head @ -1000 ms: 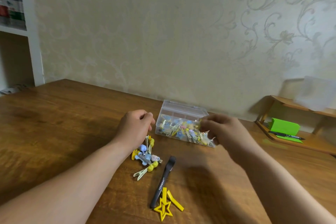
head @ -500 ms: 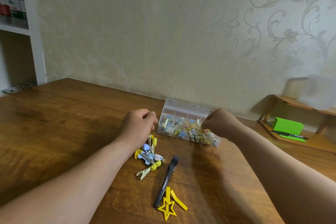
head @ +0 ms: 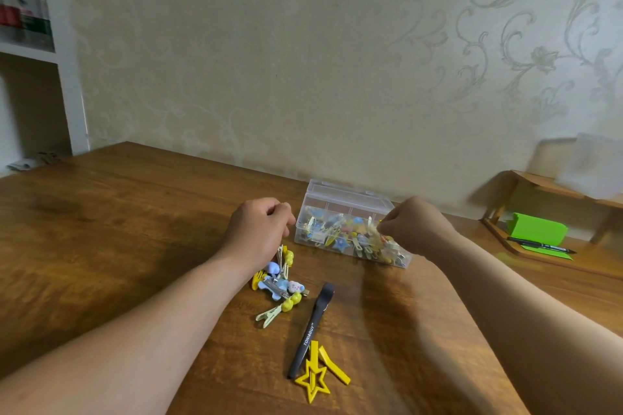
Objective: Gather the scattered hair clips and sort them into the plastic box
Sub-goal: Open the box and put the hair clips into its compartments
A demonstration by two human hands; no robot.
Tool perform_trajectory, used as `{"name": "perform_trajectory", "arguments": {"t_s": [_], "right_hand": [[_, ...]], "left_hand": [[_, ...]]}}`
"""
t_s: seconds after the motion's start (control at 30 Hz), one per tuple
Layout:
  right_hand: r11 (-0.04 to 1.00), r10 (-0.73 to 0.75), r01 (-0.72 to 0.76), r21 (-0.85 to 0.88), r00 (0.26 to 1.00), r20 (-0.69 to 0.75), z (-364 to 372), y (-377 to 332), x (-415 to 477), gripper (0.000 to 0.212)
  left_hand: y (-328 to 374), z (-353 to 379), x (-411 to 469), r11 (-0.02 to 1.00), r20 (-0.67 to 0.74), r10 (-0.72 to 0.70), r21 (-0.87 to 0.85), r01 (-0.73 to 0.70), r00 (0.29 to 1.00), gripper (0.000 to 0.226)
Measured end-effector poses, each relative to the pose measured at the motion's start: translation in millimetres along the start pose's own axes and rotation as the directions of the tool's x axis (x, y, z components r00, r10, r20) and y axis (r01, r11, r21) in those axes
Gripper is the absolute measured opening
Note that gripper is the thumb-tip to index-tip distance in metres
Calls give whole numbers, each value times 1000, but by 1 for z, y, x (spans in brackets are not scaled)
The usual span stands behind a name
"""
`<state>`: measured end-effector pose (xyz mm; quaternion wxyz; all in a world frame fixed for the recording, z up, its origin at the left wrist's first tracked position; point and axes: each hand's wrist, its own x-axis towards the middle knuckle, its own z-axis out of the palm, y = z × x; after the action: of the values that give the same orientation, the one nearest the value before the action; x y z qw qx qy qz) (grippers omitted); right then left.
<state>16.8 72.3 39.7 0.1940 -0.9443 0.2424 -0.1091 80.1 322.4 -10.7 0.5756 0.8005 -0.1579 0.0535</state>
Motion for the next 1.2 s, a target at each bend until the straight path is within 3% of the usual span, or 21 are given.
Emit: {"name": "perform_trajectory", "arguments": {"t_s": [0.3, 0.43, 0.57, 0.67, 0.9, 1.2], "right_hand": [[912, -237, 296, 285, 946, -222, 0, -13, -63, 15], [856, -380, 381, 350, 922, -74, 12, -18, -89, 22], [813, -432, 289, 506, 881, 192, 21, -14, -103, 39], [841, -453, 281, 462, 833, 317, 25, -7, -103, 37], [824, -489, 310, 474, 812, 318, 28, -8, -104, 19], [807, -496, 297, 511, 810, 312, 31, -6, -102, 14]], "left_hand": [[1, 0, -1, 1000, -3, -8, -1, 8, 1000, 36], [4, 0, -3, 1000, 12, 14, 19, -15, 1000, 37], [5, 0, -6, 998, 12, 38, 40, -38, 999, 40], [6, 0, -6, 998, 9, 32, 55, -32, 999, 41], [4, 0, -5, 998, 2, 26, 56, -26, 1000, 39], [3, -1, -5, 998, 10, 27, 56, -27, 1000, 38]]}}
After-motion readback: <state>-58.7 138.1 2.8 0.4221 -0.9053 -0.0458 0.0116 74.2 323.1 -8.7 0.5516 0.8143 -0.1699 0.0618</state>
